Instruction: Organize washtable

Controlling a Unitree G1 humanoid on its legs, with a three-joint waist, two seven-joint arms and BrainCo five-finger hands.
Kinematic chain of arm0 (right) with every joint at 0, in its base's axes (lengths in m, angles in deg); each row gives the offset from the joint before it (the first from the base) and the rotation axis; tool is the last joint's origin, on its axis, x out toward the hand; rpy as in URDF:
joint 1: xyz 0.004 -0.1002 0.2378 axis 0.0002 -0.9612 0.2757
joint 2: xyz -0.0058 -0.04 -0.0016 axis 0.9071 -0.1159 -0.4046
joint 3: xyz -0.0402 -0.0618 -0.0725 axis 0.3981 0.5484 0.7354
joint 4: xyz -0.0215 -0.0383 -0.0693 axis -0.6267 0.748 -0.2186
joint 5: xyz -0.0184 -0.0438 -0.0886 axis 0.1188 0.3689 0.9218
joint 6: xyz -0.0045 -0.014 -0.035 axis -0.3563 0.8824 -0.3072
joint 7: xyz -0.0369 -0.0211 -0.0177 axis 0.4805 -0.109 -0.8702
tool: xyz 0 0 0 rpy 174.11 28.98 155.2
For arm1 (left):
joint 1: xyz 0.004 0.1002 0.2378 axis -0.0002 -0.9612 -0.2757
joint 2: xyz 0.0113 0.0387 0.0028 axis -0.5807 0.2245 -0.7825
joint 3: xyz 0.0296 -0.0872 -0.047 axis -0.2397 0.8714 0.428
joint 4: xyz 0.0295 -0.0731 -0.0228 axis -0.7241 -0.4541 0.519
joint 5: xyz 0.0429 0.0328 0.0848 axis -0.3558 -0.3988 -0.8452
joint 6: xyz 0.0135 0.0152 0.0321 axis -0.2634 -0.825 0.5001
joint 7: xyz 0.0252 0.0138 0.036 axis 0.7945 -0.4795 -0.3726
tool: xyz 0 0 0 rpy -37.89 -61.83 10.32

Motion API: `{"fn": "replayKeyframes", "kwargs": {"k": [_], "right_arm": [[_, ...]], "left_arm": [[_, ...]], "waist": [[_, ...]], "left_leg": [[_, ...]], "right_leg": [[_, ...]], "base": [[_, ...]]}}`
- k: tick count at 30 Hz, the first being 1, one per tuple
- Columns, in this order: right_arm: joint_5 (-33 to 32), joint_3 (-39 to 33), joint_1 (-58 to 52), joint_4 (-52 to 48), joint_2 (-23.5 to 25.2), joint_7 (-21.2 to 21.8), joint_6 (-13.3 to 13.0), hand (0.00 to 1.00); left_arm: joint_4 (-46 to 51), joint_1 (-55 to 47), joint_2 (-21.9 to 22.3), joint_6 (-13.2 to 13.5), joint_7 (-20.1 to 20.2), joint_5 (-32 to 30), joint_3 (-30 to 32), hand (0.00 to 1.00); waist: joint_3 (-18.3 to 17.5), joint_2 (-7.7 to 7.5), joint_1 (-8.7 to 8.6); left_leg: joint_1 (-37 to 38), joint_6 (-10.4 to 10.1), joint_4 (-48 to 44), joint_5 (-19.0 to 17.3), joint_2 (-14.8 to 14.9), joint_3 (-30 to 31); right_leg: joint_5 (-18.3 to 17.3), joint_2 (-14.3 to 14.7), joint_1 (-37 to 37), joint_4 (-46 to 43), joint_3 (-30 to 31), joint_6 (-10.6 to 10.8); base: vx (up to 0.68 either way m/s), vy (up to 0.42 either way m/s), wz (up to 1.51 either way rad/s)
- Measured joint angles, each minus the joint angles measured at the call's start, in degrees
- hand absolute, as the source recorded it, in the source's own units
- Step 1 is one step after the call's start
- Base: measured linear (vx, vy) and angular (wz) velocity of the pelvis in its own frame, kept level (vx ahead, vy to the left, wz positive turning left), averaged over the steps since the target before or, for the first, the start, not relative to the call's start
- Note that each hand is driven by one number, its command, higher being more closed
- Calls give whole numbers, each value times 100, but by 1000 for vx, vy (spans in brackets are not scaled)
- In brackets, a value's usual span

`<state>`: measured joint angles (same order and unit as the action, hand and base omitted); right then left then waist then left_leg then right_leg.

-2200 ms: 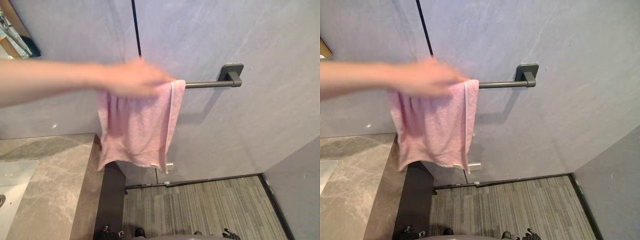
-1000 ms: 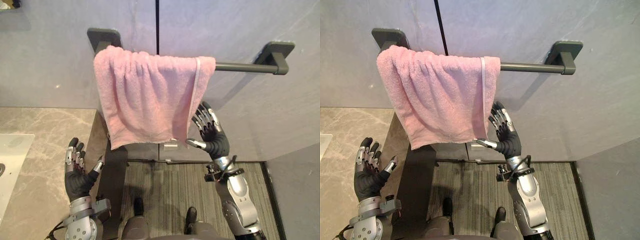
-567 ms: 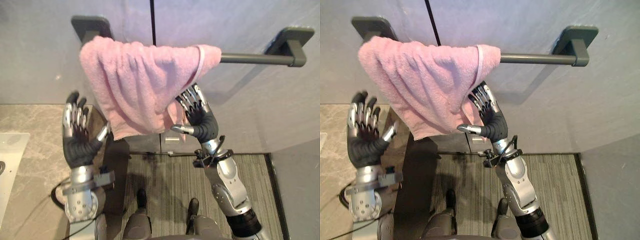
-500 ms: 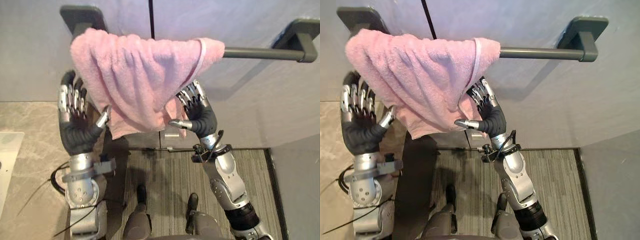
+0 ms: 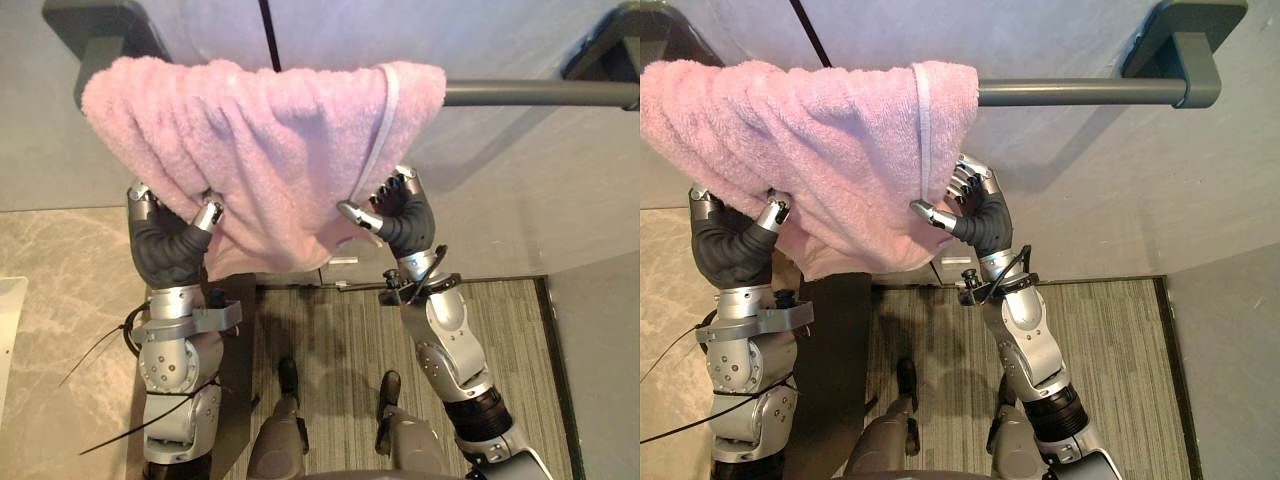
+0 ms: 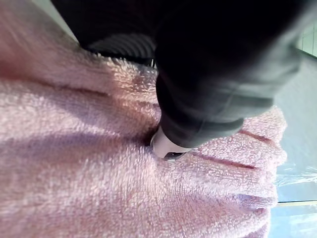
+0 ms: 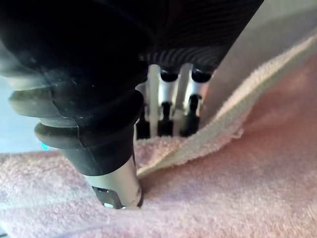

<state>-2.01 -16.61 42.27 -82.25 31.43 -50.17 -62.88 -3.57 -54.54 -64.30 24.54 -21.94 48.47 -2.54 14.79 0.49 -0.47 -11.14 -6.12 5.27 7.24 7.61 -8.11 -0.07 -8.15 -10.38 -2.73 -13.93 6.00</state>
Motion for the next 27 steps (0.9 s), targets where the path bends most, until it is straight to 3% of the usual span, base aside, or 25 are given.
{"fn": "replayKeyframes", "kwargs": {"k": [16, 27], "right_arm": [[74, -792, -205, 0, 13, -14, -163, 100], [277, -1141, -444, -1, -5, 16, -163, 100]], "left_arm": [[10, 277, 172, 24, -127, -128, 35, 100], [-181, 378, 248, -3, 253, 106, -242, 100]], "waist": [[14, 25, -122], [11, 30, -193]], "left_leg": [[52, 0, 0, 0, 0, -59], [181, 0, 3, 0, 9, -230]], "right_leg": [[5, 0, 19, -1, 52, -4], [73, 9, 35, 4, 229, -11]], "base": [[-1, 0, -1], [-22, 4, -8]]}}
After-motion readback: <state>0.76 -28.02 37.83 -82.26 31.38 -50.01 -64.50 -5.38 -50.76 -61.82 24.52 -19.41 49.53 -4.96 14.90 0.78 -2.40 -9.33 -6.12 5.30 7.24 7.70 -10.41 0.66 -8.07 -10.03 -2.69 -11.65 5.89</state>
